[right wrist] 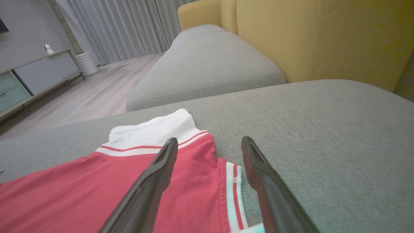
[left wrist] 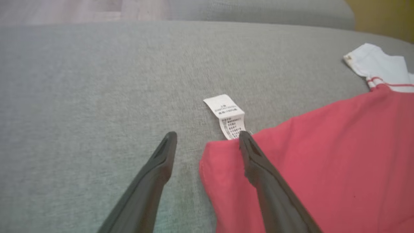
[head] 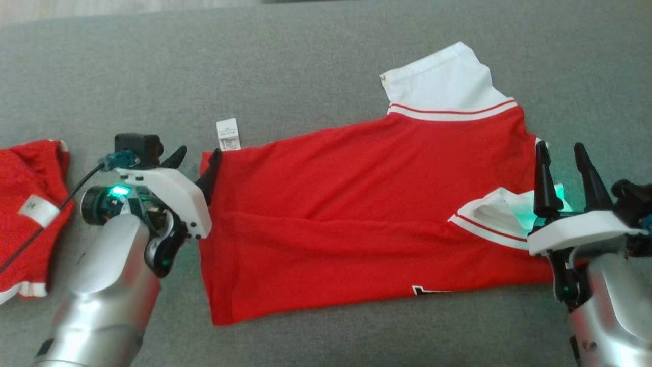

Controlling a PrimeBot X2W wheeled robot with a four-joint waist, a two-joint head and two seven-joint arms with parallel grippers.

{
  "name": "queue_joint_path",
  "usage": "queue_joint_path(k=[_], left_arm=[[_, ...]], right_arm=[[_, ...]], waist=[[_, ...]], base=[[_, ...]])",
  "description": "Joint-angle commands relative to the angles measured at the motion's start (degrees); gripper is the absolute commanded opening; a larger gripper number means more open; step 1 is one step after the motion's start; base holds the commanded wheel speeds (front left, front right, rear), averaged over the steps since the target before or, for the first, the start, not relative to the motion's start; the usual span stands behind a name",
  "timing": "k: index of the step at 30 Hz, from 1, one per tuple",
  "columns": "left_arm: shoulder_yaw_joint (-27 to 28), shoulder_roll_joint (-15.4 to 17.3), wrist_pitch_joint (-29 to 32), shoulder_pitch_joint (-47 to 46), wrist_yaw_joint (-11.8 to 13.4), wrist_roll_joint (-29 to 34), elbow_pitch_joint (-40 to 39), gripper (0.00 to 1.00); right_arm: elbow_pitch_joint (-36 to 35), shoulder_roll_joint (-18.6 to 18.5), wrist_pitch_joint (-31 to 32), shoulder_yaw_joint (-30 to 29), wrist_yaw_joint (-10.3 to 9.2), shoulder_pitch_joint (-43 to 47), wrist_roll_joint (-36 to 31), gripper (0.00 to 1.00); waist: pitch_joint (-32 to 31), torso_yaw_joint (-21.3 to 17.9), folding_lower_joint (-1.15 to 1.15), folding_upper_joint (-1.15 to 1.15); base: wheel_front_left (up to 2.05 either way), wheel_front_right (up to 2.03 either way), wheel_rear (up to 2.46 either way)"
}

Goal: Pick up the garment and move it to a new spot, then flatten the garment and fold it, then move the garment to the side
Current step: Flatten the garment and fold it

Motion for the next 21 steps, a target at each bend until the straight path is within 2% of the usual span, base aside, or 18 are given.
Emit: queue_joint_path(k=[1, 5, 10, 11, 12, 17, 21], left_arm=[[0.97, 2.85, 0.63, -3.13, 0.12, -1.11, -1.59, 1.0], [-1.25, 4.57, 1.59, -3.5, 0.11, -3.16, -1.28, 1.0], [-2.27, 4.93, 0.87, -3.16, 0.1, -5.28, -0.02, 1.0], [-2.79, 4.93, 0.82, -3.15, 0.1, -5.57, -0.08, 0.57], [-3.24, 4.94, 0.72, -3.22, 0.1, -5.92, -0.21, 0.0], [-5.73, 4.57, -0.06, -4.26, 0.1, -7.43, -1.56, 0.0], [-7.96, 3.01, -1.23, -6.11, 0.09, -8.44, -3.01, 0.0]], right_arm=[[-1.44, -1.18, -0.03, 1.71, 0.21, -1.66, 0.62, 1.0], [-0.9, -1.82, -0.4, 2.58, 0.21, -2.83, 1.27, 1.0], [-0.08, -2.38, -0.7, 3.19, 0.21, -3.87, 1.84, 1.0], [0.08, -2.64, -0.61, 3.39, 0.21, -4.28, 1.95, 1.0], [0.23, -2.96, -0.36, 3.47, 0.21, -4.82, 2.11, 1.0], [1.04, -5.95, 3.73, 5.84, 0.21, -10.55, 2.06, 1.0], [5.22, -8.13, 11.11, 6.65, 0.21, -17.8, 3.13, 1.0]], waist=[[1.12, -0.58, -0.01, 0.0], [2.22, -0.9, -0.01, 0.0], [2.87, -0.87, -0.01, 0.0], [2.98, -0.78, -0.01, 0.0], [3.17, -0.6, -0.01, 0.0], [4.4, 1.01, -0.01, 0.0], [5.64, 3.62, -0.01, 0.0]], base=[[0.0, 0.0, 0.0], [0.0, 0.0, 0.0], [0.0, 0.0, 0.0], [0.0, 0.0, 0.0], [0.0, 0.0, 0.0], [0.0, 0.0, 0.0], [0.0, 0.0, 0.0]])
